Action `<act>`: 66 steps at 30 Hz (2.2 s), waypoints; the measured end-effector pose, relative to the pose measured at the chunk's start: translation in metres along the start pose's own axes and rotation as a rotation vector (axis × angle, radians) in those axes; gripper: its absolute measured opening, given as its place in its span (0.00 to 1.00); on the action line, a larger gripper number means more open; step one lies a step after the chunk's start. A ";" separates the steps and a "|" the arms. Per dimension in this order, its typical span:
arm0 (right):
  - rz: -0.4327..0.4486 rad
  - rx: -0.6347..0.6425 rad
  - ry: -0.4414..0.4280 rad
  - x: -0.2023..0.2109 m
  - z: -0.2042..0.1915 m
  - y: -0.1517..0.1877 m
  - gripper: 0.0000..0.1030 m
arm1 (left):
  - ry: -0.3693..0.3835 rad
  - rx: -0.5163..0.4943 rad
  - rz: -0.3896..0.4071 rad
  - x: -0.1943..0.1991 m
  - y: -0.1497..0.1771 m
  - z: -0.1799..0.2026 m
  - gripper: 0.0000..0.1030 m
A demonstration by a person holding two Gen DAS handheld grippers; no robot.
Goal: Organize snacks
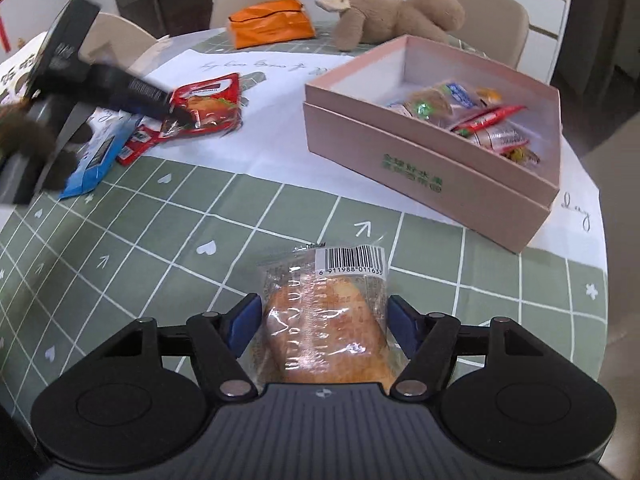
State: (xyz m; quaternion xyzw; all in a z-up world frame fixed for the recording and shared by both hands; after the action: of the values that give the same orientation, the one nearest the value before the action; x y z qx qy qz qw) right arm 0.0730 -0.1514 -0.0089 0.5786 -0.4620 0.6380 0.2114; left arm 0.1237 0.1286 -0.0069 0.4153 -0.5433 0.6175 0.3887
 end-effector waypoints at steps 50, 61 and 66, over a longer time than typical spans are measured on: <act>0.112 -0.021 0.081 -0.016 -0.018 0.011 0.92 | -0.102 0.166 -0.018 0.032 0.026 -0.038 0.40; 0.129 -0.020 0.081 -0.019 -0.021 0.011 0.97 | 0.176 0.239 0.008 0.033 0.000 -0.027 0.38; 0.128 -0.021 0.081 -0.019 -0.021 0.011 0.97 | 0.121 0.156 -0.061 0.009 -0.002 -0.012 0.34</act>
State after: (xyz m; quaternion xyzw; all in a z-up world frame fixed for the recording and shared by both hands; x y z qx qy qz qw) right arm 0.0573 -0.1345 -0.0282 0.5194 -0.4955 0.6684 0.1948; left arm 0.1214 0.1408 0.0020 0.4225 -0.4563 0.6698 0.4058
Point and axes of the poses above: each gripper's, at about its wrist camera, not at the fingertips, and x roughly against the way its jaws point, z to its right, y to its underside, the point moved 4 cm from there along -x, roughly the way its jaws point, and after that the axes turned 15 degrees about -z, right-handed, at the moved point
